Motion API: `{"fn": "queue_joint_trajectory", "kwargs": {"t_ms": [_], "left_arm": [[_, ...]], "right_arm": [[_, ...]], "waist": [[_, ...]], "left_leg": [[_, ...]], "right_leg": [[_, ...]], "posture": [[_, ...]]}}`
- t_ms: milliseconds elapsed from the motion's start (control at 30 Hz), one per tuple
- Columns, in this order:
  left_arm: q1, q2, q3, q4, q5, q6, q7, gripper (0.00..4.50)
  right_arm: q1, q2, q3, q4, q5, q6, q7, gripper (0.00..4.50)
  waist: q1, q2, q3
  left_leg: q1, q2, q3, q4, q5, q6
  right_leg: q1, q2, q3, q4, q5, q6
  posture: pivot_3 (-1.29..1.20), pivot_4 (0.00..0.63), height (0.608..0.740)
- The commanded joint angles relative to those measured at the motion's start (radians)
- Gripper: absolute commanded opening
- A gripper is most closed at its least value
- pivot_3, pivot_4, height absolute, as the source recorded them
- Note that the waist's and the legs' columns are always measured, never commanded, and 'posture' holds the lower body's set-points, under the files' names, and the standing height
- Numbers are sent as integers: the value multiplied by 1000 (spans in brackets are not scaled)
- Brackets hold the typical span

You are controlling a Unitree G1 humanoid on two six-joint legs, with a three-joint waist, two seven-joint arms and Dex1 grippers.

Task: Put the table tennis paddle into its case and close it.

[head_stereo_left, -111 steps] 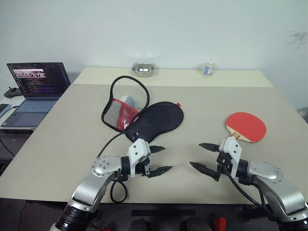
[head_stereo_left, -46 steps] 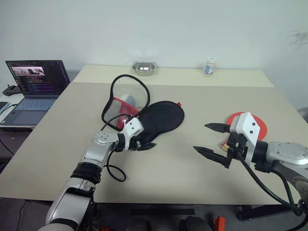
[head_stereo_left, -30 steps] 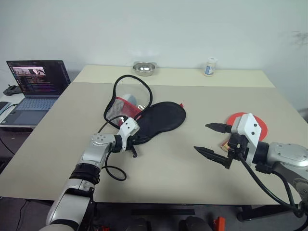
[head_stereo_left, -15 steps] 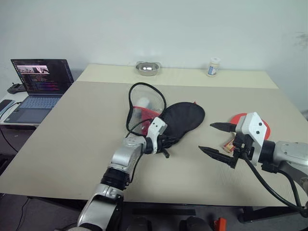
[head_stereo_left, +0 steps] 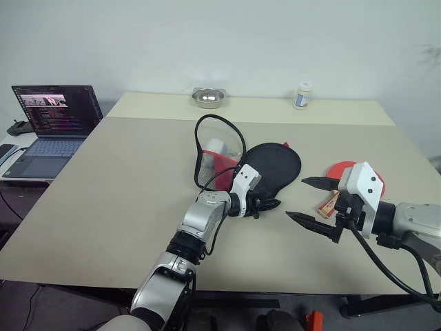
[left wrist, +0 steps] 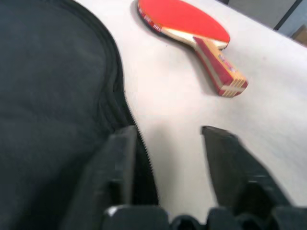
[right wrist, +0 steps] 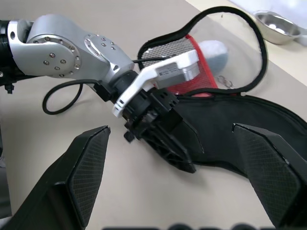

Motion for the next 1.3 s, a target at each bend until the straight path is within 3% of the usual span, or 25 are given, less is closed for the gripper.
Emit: {"fn": "queue_joint_trajectory", "kwargs": {"t_ms": [33,100,300,500,900,1300], "left_arm": [[25,63,1,-110,-7,-26,-52,3900],[44,129,18,-154,-25,-44,-107,4478],[78,276,105,-249,-133,-72,-256,4478],[133,456,207,-360,-268,-29,-415,4478],[110,584,257,-390,-335,-48,-501,4478],[118,598,249,-477,-360,-17,-476,4478]], "right_arm": [[-18,11,-32,-20,34,20,-33,4500],[-33,39,-29,-4,34,30,-74,4500],[-75,142,5,48,47,87,-185,4500],[-155,328,163,220,-59,230,-400,4500],[-281,557,251,552,-240,182,-485,4500],[-331,616,332,672,-334,124,-395,4500]], "waist": [[-2,0,0],[-2,0,0],[-1,0,0],[-5,0,1],[-2,0,1],[-9,1,1]], "left_leg": [[0,0,0,0,0,0],[1,2,0,-1,0,0],[1,1,0,0,0,-1],[1,1,1,0,0,-1],[0,0,2,-1,0,0],[0,2,2,-1,0,0]], "right_leg": [[0,0,0,0,0,0],[0,1,0,0,0,0],[0,0,0,2,0,-1],[-1,-1,0,1,2,-4],[-2,0,0,1,2,-5],[-3,1,1,3,2,-5]], "posture": [[0,150,740],[0,150,740],[0,150,740],[0,150,740],[0,150,740],[0,150,740]]}}
